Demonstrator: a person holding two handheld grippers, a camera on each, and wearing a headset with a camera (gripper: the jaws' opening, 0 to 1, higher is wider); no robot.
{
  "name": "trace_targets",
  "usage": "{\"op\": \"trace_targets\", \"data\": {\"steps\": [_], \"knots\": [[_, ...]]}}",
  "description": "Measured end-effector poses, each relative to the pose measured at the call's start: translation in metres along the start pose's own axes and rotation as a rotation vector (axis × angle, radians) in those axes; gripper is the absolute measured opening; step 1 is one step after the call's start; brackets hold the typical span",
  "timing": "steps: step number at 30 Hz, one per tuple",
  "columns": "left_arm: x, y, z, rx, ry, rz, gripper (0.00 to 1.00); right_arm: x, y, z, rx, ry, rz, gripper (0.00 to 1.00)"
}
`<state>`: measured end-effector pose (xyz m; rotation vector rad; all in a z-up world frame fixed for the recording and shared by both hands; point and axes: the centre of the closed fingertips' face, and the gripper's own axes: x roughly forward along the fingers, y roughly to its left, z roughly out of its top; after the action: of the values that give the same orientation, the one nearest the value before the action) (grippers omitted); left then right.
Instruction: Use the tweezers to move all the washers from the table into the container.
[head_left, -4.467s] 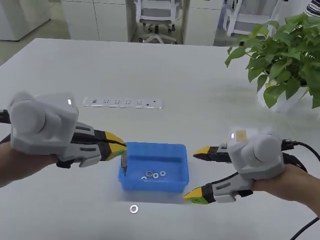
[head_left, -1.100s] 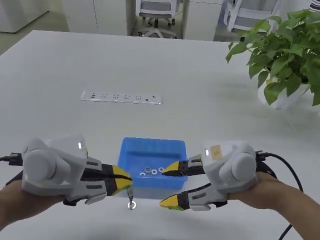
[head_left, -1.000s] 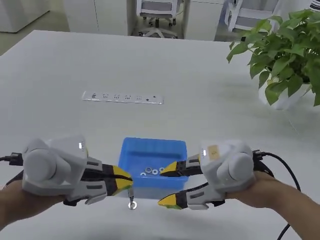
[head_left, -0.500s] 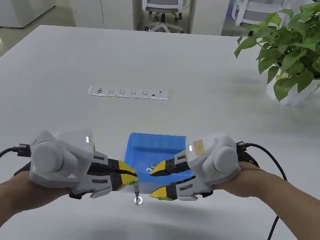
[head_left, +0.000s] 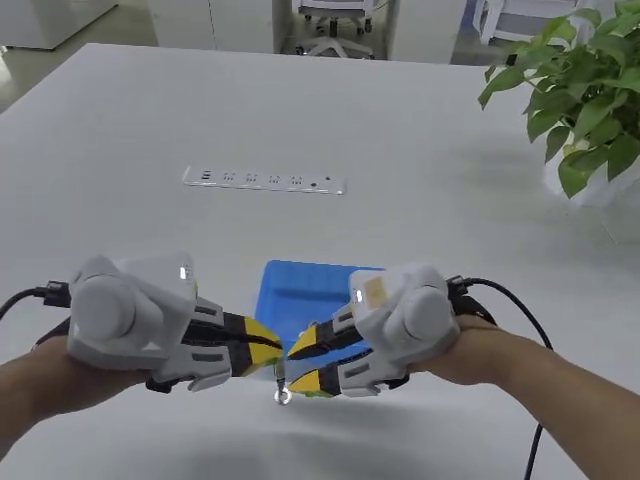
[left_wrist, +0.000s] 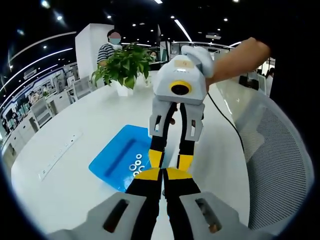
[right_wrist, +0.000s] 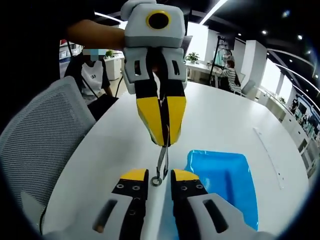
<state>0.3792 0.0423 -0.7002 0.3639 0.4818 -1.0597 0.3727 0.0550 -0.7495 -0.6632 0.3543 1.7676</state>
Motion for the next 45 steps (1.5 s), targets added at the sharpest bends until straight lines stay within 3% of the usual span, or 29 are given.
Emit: {"op": "trace_targets", "data": {"steps": [18,36,41,45], "knots": [[0.001,-0.002,0.001,-0.002,0.007,-0.015,0.05,0.014,-0.002,0.001,-0.042,0.021,0.054,0.10],[0.003,-0.003,0.002,0.001,0.010,-0.017,0.06,0.013,-0.001,-0.001,0.006,0.027,0.035,0.08],[0.001,-0.002,0.002,-0.014,-0.008,-0.021,0.13,0.012,-0.001,-0.001,0.015,0.029,0.035,0.08],[-0.002,-0.001,0.001,-0.035,-0.018,-0.007,0.25,0.010,0.000,0.000,0.012,0.031,0.033,0.08]]}}
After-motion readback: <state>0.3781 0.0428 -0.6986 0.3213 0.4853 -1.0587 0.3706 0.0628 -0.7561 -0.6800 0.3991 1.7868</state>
